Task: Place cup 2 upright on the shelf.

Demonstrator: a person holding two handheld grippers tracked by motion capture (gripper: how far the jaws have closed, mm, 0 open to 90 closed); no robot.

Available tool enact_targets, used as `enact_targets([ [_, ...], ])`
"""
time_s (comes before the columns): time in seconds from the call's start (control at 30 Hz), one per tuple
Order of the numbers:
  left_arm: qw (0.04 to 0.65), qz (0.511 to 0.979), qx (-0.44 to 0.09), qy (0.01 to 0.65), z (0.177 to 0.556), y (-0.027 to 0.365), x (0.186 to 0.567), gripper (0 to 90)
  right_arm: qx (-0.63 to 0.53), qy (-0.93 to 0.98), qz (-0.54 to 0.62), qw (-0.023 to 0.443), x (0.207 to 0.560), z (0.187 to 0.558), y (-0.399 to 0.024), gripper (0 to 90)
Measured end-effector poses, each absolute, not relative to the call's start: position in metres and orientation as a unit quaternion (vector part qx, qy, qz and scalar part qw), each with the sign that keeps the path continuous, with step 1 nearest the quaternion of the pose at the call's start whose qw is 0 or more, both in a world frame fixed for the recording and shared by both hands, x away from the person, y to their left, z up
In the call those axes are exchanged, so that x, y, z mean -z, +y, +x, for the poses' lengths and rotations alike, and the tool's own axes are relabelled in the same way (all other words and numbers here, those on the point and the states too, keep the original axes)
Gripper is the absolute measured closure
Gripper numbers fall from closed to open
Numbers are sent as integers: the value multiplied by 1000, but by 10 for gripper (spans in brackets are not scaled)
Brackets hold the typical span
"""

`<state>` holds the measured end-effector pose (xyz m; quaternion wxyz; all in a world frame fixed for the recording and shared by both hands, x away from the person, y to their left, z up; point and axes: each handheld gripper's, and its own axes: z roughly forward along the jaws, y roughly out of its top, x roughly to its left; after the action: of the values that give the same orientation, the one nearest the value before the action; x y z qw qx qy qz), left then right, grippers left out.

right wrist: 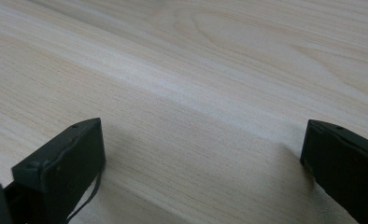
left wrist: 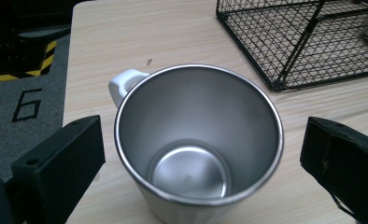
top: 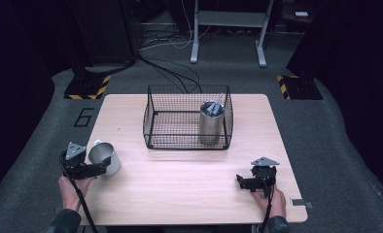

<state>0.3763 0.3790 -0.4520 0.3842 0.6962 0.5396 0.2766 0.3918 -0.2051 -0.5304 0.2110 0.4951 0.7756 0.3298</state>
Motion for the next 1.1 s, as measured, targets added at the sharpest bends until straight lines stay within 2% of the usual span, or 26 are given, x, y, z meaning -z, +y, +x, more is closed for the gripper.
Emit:
enact_targets([
  [0.6, 374, 688, -280, 555, 395, 370, 468, 57, -330, 776, 494, 211, 530, 392, -205, 0],
  [1.1, 387, 691, -278, 543, 388, 375, 454, 63, -330, 776, 494, 211, 530, 392, -205, 0],
])
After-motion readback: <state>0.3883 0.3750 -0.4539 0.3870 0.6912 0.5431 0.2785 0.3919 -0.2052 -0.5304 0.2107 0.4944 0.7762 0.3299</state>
